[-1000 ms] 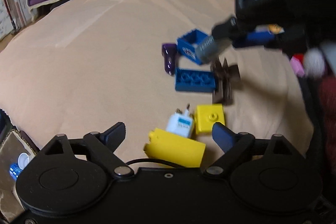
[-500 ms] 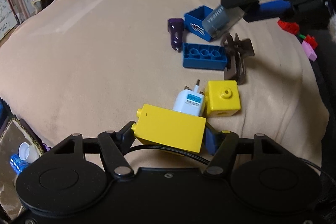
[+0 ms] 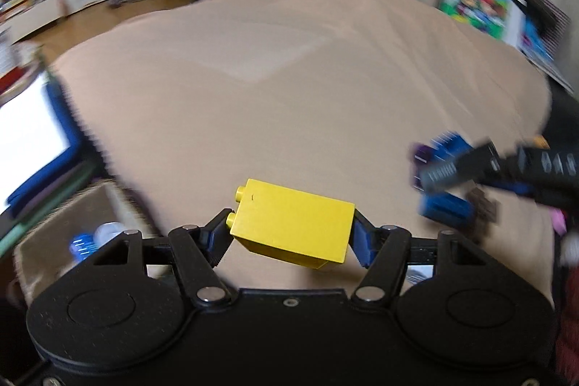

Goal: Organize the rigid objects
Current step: 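Carry the yellow block and vial into the basket and open both grippers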

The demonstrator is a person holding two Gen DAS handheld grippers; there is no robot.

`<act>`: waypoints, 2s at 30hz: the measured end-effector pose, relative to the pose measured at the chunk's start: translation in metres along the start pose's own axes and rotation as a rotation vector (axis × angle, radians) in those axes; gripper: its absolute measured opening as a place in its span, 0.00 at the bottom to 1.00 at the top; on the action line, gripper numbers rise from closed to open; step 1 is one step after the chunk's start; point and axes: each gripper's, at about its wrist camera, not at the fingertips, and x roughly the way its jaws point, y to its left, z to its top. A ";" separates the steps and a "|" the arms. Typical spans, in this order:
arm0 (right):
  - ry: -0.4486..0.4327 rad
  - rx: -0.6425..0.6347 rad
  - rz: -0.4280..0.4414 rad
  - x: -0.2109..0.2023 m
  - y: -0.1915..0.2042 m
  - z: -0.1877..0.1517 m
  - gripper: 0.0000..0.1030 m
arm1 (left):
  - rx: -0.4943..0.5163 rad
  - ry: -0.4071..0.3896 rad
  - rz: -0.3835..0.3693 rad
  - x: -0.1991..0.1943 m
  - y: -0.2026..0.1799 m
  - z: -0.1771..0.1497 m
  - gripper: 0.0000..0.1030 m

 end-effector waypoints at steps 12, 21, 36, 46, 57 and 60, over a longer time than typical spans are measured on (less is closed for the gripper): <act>0.209 -0.262 0.152 0.070 0.152 -0.043 0.26 | -0.361 0.058 0.298 -0.003 0.162 -0.011 0.59; 0.271 -0.388 0.170 0.110 0.241 -0.065 0.26 | -0.527 0.071 0.389 0.002 0.220 -0.028 0.59; 0.347 -0.443 0.091 0.162 0.264 -0.104 0.27 | -0.552 0.149 0.422 0.014 0.230 -0.029 0.60; 0.331 -0.416 0.068 0.162 0.255 -0.109 0.38 | -0.538 0.151 0.429 0.012 0.227 -0.030 0.68; 0.347 -0.398 0.055 0.156 0.243 -0.113 0.45 | -0.525 0.144 0.430 0.008 0.224 -0.033 0.73; 0.349 -0.400 0.048 0.156 0.242 -0.115 0.47 | -0.526 0.146 0.434 0.008 0.224 -0.033 0.73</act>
